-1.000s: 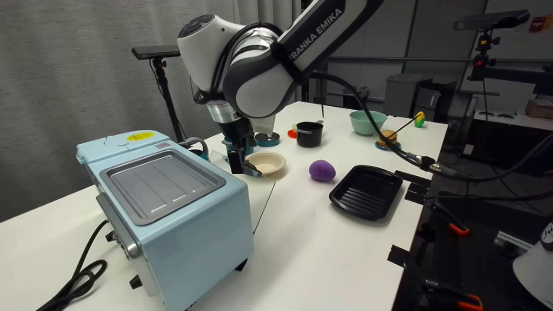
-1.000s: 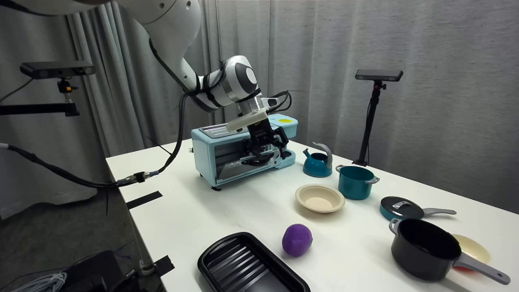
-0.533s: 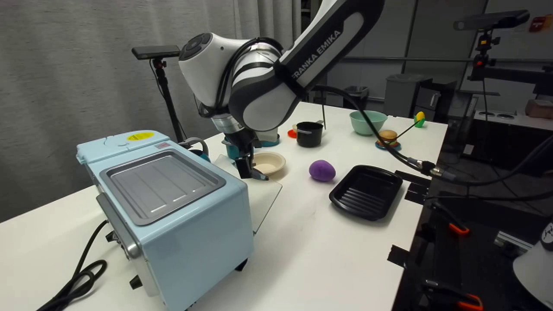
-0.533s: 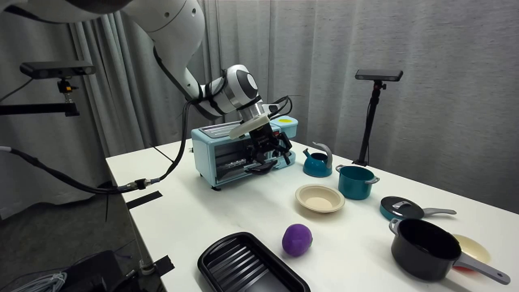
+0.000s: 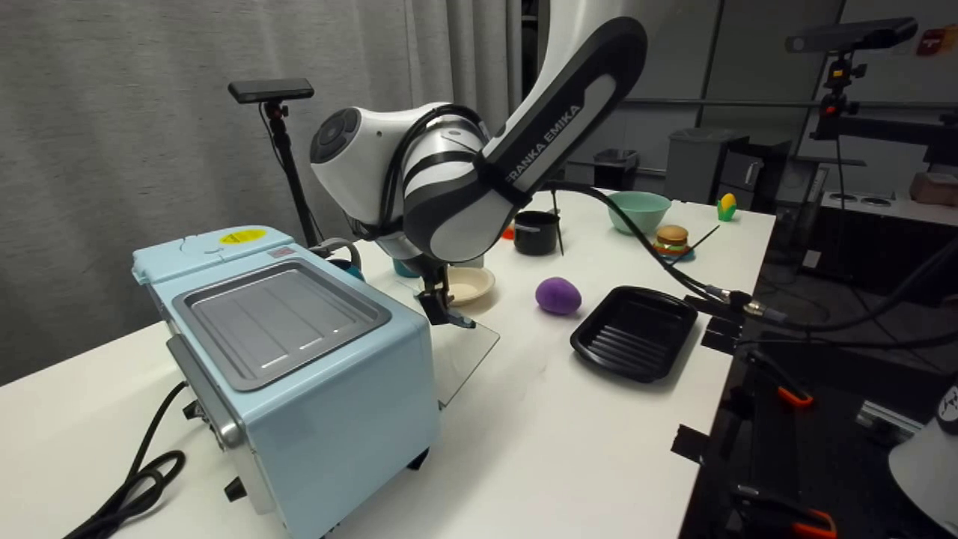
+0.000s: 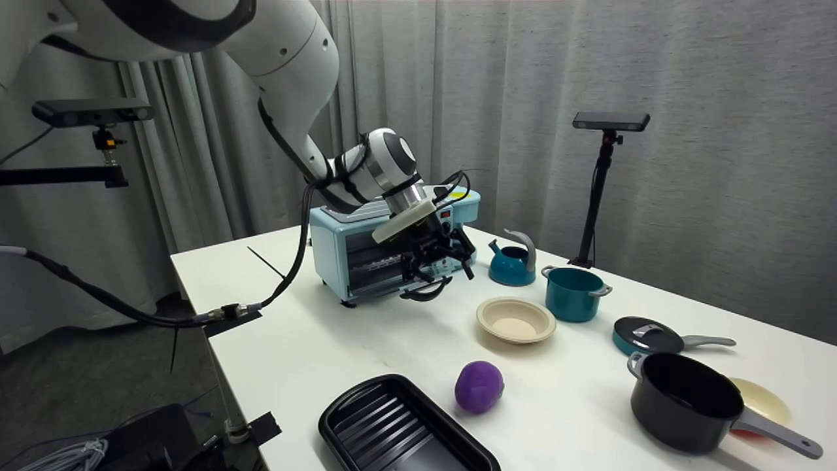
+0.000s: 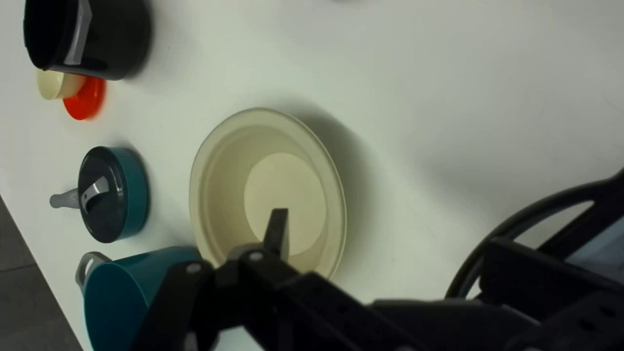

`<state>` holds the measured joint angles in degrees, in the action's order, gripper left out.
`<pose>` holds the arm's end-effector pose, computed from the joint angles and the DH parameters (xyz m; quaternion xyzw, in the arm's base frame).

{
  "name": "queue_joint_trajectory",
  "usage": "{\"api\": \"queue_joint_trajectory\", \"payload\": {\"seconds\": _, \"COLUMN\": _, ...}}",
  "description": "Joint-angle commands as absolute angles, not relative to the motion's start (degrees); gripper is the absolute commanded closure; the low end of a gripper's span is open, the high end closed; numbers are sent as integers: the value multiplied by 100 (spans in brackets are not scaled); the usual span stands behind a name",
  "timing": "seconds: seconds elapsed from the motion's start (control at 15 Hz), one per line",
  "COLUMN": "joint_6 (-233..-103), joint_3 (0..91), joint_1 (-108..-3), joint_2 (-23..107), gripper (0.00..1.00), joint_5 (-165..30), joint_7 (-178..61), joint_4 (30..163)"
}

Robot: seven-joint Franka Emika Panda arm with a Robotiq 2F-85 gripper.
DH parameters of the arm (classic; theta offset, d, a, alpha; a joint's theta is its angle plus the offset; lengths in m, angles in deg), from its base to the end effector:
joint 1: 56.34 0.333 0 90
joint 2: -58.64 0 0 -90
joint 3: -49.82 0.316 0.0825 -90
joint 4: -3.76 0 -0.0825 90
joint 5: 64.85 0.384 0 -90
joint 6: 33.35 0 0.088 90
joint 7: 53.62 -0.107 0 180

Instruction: Open the oven door

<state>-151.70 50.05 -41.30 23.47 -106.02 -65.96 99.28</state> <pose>0.6516 0.1419 0.2424 0.9257 0.2228 -0.0287 0.3042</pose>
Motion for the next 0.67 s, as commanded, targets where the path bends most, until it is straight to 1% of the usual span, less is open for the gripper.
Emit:
{"api": "queue_joint_trajectory", "payload": {"seconds": 0.0, "joint_6": -15006, "joint_3": 4963, "joint_1": -3924, "joint_2": 1934, "gripper": 0, "joint_5": -10790, "joint_7": -6859, "joint_4": 9490}}
{"api": "queue_joint_trajectory", "payload": {"seconds": 0.6, "joint_6": -14798, "joint_3": 4947, "joint_1": -3729, "joint_2": 1538, "gripper": 0, "joint_5": -10902, "joint_7": -7005, "joint_4": 9076}}
